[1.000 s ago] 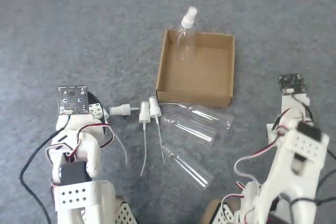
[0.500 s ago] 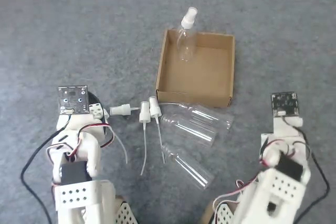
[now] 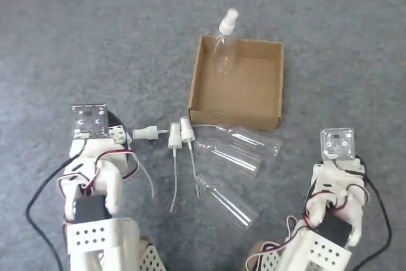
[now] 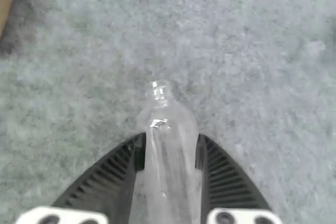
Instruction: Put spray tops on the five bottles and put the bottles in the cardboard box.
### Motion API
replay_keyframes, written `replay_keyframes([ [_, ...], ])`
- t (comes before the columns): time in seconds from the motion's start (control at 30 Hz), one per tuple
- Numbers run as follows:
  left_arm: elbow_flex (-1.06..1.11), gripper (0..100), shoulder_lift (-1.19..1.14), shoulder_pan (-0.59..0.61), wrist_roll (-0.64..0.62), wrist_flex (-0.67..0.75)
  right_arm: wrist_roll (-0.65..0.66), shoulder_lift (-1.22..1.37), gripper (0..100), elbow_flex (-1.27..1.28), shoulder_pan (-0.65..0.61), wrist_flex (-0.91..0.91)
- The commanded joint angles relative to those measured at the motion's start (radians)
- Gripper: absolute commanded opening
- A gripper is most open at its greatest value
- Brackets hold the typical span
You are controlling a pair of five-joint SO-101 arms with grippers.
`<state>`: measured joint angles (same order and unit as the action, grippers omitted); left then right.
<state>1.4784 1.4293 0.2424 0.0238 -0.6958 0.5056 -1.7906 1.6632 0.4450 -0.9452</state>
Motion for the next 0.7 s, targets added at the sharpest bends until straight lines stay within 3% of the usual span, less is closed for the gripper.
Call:
replay_keyframes([
  [0.0,-0.005,1,0.002,-0.006,0.008,0.028,-0.003,-0.022,11.7,0.012,-0.005,-0.019],
  [0.67,0.005,1,0.002,-0.009,0.008,0.029,-0.002,-0.018,11.4,0.020,-0.001,-0.031],
])
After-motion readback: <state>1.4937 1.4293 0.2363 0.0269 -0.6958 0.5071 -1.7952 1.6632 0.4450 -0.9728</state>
